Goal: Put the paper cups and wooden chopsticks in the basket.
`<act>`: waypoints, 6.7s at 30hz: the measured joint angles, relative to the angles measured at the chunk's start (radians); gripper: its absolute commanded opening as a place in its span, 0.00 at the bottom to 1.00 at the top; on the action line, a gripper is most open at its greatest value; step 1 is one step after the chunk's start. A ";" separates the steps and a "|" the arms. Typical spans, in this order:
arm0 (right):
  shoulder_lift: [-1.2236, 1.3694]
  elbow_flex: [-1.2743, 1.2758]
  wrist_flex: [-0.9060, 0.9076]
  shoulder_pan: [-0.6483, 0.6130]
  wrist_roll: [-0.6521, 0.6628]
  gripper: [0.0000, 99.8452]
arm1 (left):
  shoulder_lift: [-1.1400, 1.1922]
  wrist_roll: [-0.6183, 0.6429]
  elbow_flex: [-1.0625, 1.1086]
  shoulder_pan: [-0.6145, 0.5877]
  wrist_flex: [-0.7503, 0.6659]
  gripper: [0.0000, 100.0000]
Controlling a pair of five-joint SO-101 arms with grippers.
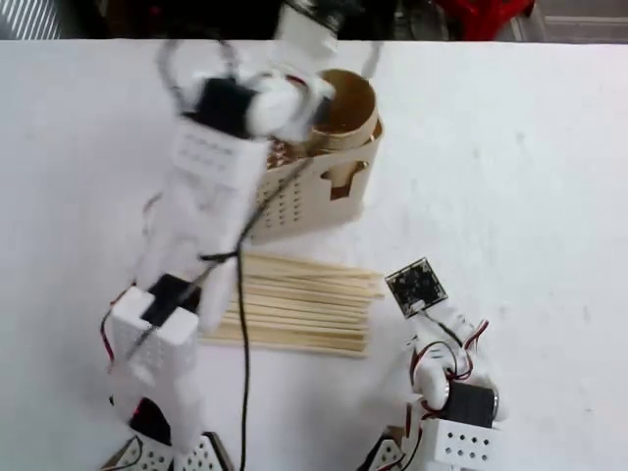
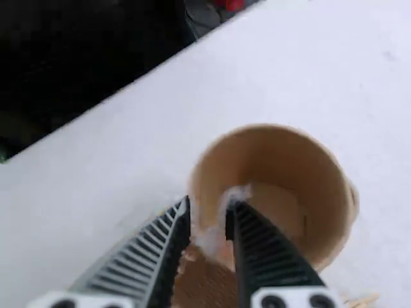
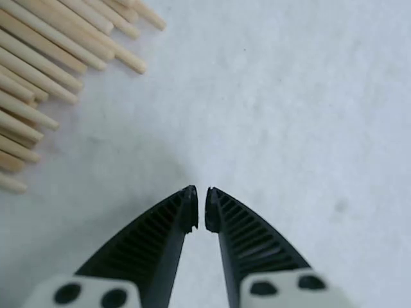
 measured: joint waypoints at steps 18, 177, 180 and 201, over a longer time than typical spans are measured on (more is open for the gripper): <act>0.000 -0.041 -0.034 -0.005 0.038 0.10 | -0.100 0.104 0.614 -0.738 0.170 0.17; 0.936 -1.180 0.026 -0.694 -0.264 0.10 | -0.362 0.288 1.700 -0.732 -0.796 0.17; 1.094 -1.129 0.025 -0.781 -0.173 0.10 | -0.362 0.288 1.700 -0.732 -0.796 0.17; 1.784 -1.022 -0.419 -0.927 -0.118 0.18 | -0.362 0.288 1.700 -0.732 -0.796 0.17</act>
